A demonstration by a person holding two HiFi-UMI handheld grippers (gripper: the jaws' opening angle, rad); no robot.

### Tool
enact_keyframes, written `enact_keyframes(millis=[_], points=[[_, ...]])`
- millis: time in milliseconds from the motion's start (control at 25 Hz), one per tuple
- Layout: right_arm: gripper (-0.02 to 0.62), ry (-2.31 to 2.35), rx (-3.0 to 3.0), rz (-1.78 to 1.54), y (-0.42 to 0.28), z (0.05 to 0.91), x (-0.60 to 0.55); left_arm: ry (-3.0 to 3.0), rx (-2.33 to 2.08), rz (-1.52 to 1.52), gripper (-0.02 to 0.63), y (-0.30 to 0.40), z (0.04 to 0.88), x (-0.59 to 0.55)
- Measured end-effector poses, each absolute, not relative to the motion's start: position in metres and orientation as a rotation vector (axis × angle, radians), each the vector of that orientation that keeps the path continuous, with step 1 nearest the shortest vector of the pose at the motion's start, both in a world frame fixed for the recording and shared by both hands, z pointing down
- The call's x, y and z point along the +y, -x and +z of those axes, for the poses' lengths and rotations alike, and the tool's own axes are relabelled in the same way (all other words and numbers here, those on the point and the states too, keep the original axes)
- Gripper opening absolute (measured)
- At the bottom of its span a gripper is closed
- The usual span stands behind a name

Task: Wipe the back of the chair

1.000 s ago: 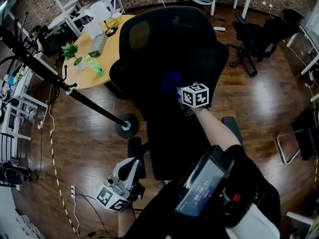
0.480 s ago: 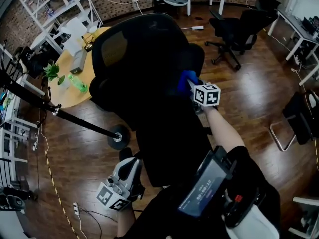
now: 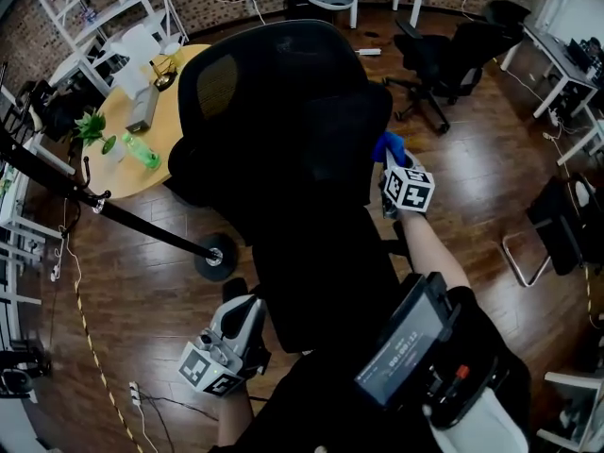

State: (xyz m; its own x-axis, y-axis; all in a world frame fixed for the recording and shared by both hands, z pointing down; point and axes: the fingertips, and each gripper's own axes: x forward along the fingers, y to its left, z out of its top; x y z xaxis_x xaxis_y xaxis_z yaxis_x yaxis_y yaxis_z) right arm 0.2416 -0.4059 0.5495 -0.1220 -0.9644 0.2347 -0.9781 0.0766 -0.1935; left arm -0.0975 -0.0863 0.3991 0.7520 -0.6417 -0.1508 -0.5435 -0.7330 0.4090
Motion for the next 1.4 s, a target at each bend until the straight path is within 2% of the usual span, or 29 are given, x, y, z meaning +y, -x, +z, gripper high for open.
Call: enact_keyframes(millis=[400, 1000, 1240, 1400], points=[[0.029, -1.714, -2.429, 0.573, -0.063, 0.609, -0.39, -2.53, -1.116, -0.415, 0.003, 0.153, 0.405, -0.054], [0.029, -1.003, -2.604, 0.613, 0.202, 0.652, -0.327, -2.366, -1.431, -0.383, 0.003, 0.23, 0.416, 0.017], [0.029, -0.672, -2.796, 0.642, 0.254, 0.622, -0.285, -2.357, -1.445, -0.37, 0.003, 0.224, 0.42, 0.024], [0.029, -0.749, -2.724, 0.691, 0.222, 0.646, -0.295, -2.372, -1.416, -0.36, 0.003, 0.207, 0.422, 0.018]])
